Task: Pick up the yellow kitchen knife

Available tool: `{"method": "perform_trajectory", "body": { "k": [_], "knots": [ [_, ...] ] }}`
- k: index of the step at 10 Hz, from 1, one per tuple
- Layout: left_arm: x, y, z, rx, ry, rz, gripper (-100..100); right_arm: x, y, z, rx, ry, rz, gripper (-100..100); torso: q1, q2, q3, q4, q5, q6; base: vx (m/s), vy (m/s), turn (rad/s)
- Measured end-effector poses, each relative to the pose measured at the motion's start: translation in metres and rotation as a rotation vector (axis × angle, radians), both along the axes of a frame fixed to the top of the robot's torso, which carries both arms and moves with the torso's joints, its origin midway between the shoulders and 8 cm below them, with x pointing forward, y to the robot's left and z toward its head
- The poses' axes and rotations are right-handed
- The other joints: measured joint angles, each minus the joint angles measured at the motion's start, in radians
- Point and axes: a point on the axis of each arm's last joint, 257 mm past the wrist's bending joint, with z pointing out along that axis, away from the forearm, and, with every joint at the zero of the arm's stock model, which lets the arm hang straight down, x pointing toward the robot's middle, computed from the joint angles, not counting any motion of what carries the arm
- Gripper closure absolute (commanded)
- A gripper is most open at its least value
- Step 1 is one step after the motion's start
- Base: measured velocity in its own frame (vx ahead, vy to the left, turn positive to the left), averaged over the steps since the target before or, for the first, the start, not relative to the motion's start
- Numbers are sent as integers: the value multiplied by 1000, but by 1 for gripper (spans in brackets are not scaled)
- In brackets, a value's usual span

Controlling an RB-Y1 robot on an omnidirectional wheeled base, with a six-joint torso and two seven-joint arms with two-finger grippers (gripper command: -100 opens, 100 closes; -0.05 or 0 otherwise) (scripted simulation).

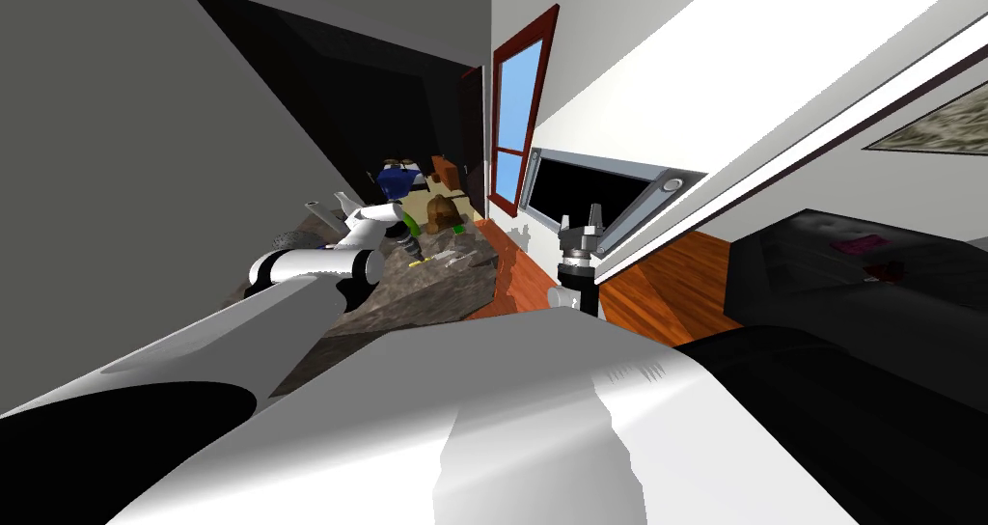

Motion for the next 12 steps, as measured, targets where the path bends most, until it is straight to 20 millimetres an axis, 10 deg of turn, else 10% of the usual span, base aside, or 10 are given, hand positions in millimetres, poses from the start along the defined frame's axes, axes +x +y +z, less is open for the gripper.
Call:
{"method": "perform_trajectory", "body": {
  "k": [9, 10, 11, 12],
  "knots": [
    [-29, -60, -29, -47, 125, -62, -100, 0, 0, 0, 0, 0, 0, 0, -2, -1, -1, 0, 0, 0, 41, 2, -12],
    [-29, -61, -30, -48, 126, -63, 0, 0, 0, 0, 0, 0, 0, 0, -1, 0, 0, 0, 0, 0, 0, 0, 0],
    [-29, -61, -29, -47, 126, -63, -100, 0, 0, 0, 0, 0, 0, 0, 0, 1, 1, 0, 0, 0, 4, -5, 14],
    [-32, -61, -37, -48, 128, -64, -100, 0, 0, 0, 0, 0, 0, 0, 0, 1, 0, 0, 0, 0, 5, -6, 18]
  ]
}}
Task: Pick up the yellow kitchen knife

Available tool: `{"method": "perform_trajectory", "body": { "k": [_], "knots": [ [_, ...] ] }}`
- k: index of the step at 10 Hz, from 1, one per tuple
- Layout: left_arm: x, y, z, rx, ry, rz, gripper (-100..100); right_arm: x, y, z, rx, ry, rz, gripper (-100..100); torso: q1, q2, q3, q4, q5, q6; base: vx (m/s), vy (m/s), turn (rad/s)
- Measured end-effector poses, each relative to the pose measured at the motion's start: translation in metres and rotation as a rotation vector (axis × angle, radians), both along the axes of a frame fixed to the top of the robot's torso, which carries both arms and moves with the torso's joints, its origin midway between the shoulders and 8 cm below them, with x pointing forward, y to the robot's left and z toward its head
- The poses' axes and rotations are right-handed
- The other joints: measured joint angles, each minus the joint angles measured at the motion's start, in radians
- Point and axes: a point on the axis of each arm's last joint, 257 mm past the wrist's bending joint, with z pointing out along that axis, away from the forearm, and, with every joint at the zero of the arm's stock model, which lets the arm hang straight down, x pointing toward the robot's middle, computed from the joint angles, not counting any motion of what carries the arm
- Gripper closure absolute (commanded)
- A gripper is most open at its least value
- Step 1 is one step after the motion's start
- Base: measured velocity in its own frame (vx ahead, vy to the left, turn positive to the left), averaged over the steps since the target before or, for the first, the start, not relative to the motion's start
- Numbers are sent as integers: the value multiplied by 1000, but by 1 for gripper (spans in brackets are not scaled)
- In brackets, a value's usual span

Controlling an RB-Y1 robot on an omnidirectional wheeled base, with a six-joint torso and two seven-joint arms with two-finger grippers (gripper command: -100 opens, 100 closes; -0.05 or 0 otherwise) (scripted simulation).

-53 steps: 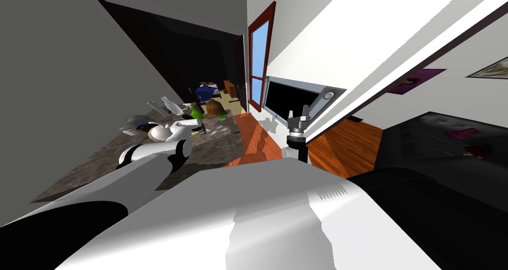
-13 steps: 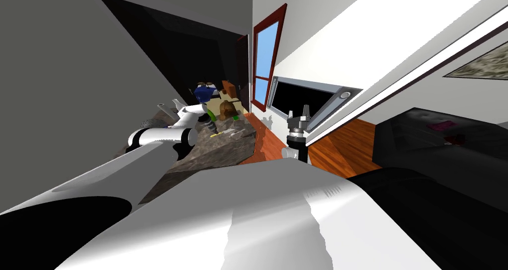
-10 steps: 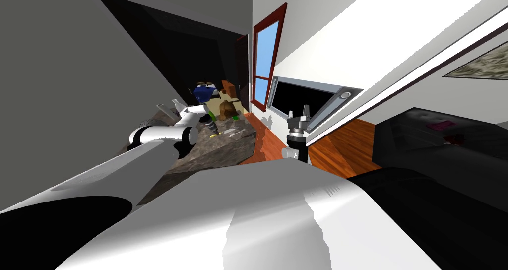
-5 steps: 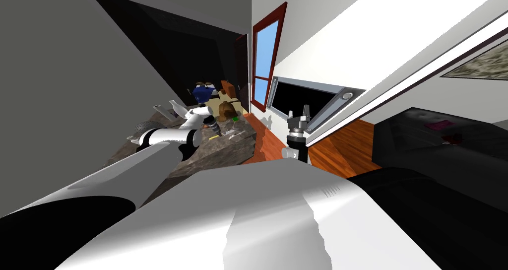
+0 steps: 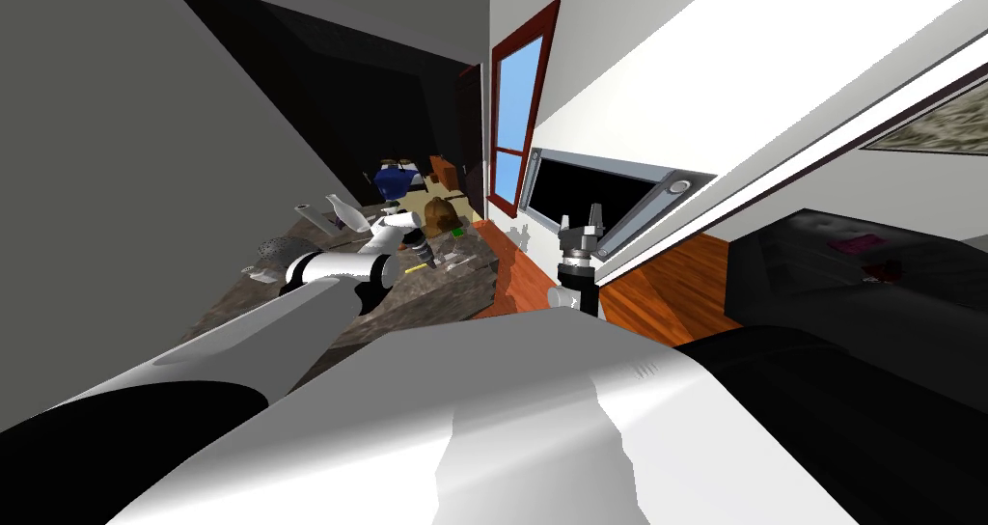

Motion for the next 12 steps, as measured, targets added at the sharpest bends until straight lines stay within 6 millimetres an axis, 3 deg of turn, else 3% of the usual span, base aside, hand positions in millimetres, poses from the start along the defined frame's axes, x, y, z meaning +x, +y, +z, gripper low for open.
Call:
{"method": "perform_trajectory", "body": {
  "k": [1, 2, 6, 7, 8, 11, 12],
  "knots": [
    [-1, -1, -6, 0, 2, 1, -100, 0, 0, 0, 0, 0, 0, 0, 0, 0, 0, 0, 0, 0, 0, 0, 0],
    [-1, -1, -7, 0, -1, 1, 100, 0, 0, 0, 0, 0, 0, 0, 0, 0, 0, 0, 0, 0, 0, 0, 0],
    [-1, -1, -7, 0, 0, 1, 100, 0, 0, 0, 0, 0, 0, 0, 0, 0, 0, 0, 0, 0, 0, 0, 0],
    [-1, -1, -7, 0, 0, 1, 0, 0, 0, 0, 0, 0, 0, 0, 0, 0, 0, 0, 0, 0, 0, 0, 0],
    [-1, -1, -7, 0, 0, 1, 100, 0, 0, 0, 0, 0, 0, 0, 0, 0, 0, 0, 0, 0, -3, 4, -26],
    [2, 0, 6, 0, 0, 1, 100, 0, 0, 0, 0, 0, 0, 0, 0, 1, 0, 0, 0, 0, -1, 2, -5],
    [2, 0, 6, 0, -1, 1, 0, 0, 0, 0, 0, 0, 0, 0, 0, 0, 0, 0, 0, 0, 0, 0, 0]
  ]
}}
